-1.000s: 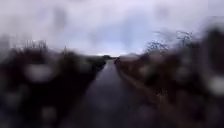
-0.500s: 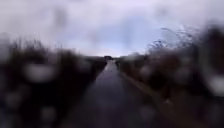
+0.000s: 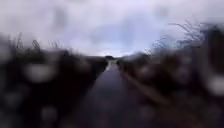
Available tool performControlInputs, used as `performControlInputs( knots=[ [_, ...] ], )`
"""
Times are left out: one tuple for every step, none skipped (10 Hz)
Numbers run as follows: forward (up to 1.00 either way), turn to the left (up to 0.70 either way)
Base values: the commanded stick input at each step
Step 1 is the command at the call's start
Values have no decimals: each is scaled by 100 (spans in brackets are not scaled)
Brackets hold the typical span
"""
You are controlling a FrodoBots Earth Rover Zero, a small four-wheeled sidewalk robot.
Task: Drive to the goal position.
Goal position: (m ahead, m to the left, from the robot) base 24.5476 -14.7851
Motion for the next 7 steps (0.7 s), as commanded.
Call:
performControlInputs(
  knots=[
    [70,0],
    [70,0],
    [70,0],
    [70,0],
    [70,0],
    [70,0],
    [70,0]
  ],
)
